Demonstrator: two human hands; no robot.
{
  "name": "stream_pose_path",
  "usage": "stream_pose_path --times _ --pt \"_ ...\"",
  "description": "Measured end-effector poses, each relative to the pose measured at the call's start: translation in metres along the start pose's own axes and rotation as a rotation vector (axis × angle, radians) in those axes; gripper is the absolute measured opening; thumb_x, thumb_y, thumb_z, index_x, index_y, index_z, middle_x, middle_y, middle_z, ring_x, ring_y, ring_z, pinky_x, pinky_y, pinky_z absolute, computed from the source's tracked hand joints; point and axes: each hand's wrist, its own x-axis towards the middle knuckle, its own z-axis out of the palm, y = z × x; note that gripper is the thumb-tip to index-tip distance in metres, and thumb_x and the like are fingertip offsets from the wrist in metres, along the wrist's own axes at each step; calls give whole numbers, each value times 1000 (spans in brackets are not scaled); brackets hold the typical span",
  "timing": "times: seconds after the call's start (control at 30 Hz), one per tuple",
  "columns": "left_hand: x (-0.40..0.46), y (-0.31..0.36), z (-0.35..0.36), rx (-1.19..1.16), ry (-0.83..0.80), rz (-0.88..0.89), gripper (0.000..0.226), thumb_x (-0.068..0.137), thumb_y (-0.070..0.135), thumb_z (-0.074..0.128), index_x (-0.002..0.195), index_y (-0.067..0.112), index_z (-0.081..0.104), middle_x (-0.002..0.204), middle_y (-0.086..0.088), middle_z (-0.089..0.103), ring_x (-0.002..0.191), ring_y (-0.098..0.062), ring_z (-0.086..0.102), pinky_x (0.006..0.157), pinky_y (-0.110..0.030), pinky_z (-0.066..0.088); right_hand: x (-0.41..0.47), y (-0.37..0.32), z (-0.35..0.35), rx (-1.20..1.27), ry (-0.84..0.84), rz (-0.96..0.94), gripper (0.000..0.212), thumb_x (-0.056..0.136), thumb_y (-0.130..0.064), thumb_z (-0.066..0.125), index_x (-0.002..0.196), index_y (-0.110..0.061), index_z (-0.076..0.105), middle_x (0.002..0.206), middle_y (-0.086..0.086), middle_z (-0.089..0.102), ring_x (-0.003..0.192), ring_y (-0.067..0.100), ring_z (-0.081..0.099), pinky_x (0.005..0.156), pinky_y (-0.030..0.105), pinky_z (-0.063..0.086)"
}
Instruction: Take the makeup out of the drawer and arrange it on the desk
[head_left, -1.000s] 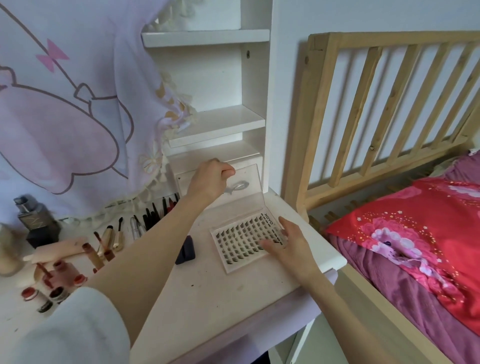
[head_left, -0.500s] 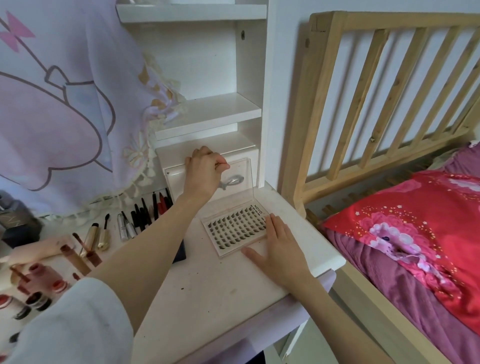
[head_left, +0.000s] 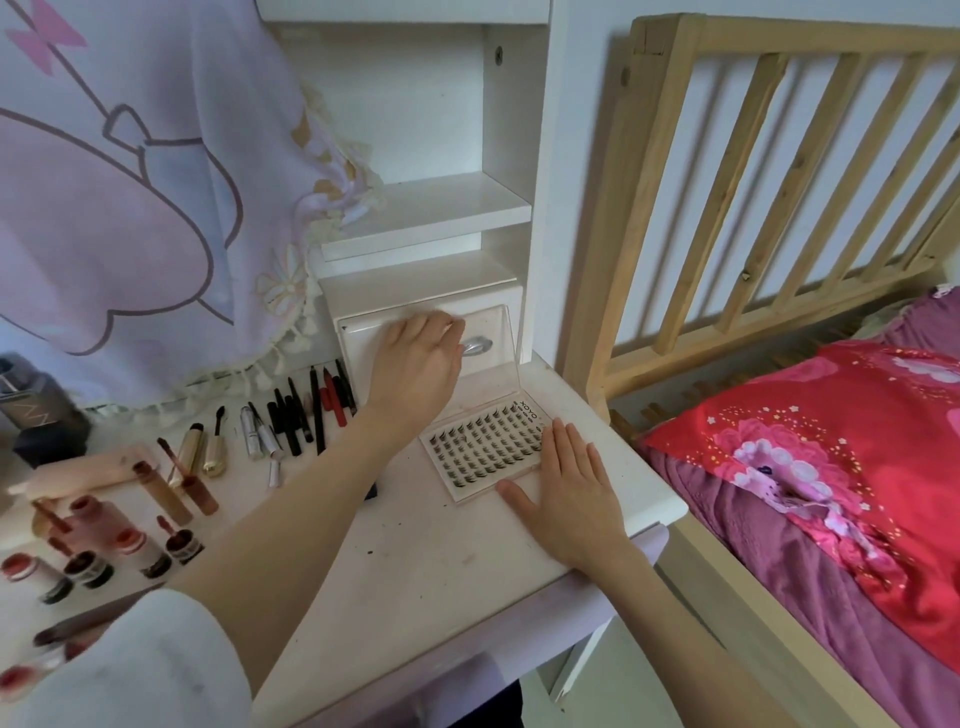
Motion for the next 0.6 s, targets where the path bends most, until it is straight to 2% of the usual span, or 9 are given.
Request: stream_pose_path --times 0.1,0.2,0.27,0.37,0.43,0.53,0.6 --pt "-7 1 -4 49 -106 22 38 95 18 44 131 5 47 136 -11 48 125 -28 43 105 -42 28 0 0 1 -23 -5 9 89 87 -70 14 148 -10 -9 157 7 -12 144 18 -14 115 33 -11" --pt "-15 0 -6 83 -217 16 48 99 29 32 143 8 27 152 -11 22 140 -25 19 115 -41 11 0 -1 0 -43 13 -4 89 84 -71 9 148 -12 -11 157 7 -15 143 19 -19 113 34 -15" --pt "-27 3 -9 57 -241 -9 50 100 31 28 144 7 23 155 -11 11 143 -24 7 117 -40 4 -3 -2 -1 -57 48 -4 90 79 -72 -1 149 -15 -9 157 5 -15 142 19 -22 112 35 -18" --pt "-60 13 -16 -87 -222 -70 50 100 29 27 146 8 21 157 -8 8 144 -21 2 117 -36 1 -12 -4 -2 -90 86 -8 94 69 -74 -22 147 -21 -13 156 3 -16 139 16 -25 111 36 -20" --pt "-89 20 -20 -191 -264 -104 50 100 27 25 147 11 17 157 -5 3 144 -17 -5 116 -33 -2 -23 -9 -1 -106 87 -27 94 66 -73 -30 144 -23 -17 157 3 -15 140 17 -25 111 37 -21" --pt "-135 27 -26 -246 -323 -76 54 99 28 25 148 14 8 157 0 -6 139 -8 -18 115 -28 -9 -43 -17 4 -112 83 -20 95 71 -72 -24 148 -18 -10 157 4 -12 144 20 -17 112 38 -19" --pt "-155 31 -33 -263 -355 -47 56 99 31 24 148 14 4 157 1 -8 136 -5 -23 113 -25 -12 -51 -25 7 -74 95 44 90 79 -70 -10 149 -13 -7 158 5 -11 145 20 -13 114 37 -16"
